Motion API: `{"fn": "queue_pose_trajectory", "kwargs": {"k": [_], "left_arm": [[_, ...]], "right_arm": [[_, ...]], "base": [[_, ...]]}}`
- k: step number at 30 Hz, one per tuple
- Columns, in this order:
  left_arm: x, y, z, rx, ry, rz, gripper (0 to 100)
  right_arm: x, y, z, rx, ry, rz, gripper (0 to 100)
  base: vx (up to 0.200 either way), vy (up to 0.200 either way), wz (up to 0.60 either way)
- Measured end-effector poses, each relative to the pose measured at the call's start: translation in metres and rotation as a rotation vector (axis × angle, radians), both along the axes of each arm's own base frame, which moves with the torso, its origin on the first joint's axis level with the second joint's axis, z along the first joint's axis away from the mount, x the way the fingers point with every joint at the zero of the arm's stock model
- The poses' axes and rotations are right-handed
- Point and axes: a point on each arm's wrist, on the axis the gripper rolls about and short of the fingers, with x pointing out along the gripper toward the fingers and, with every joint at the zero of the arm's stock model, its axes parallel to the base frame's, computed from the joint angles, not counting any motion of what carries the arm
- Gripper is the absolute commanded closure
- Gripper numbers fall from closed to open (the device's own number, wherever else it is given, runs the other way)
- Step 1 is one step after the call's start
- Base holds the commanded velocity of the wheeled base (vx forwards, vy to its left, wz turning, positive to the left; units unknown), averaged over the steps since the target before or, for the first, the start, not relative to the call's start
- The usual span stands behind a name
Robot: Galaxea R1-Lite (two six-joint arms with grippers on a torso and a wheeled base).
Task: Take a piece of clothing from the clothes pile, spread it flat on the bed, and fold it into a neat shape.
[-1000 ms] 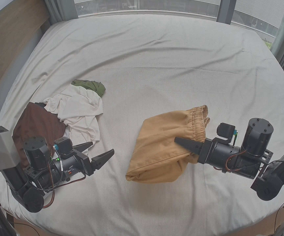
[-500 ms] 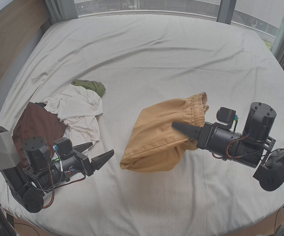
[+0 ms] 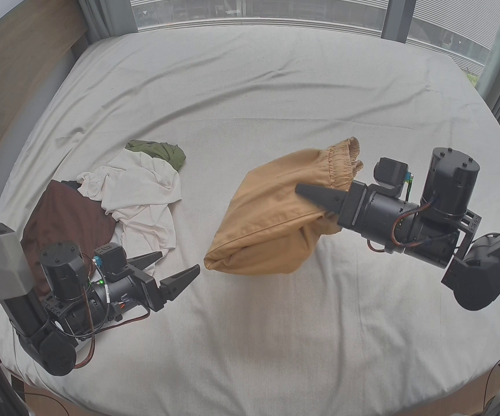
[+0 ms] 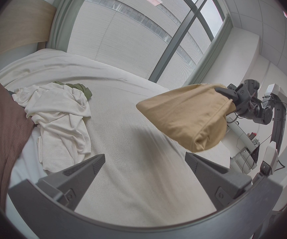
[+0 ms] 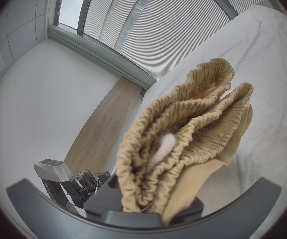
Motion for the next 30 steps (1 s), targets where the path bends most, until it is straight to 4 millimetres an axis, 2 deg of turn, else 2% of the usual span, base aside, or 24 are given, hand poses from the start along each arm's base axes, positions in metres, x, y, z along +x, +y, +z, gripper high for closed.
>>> {"fn": "queue_pose_trajectory", "kwargs": {"k": [30], "left_arm": [[-0.003, 0.000, -0.002, 0.004, 0.015, -0.003, 0]], "right_arm": [[0.086, 0.016, 0.011, 0.018, -0.032, -0.022, 100]], "base": [[0.000, 0.000, 0.00]]}}
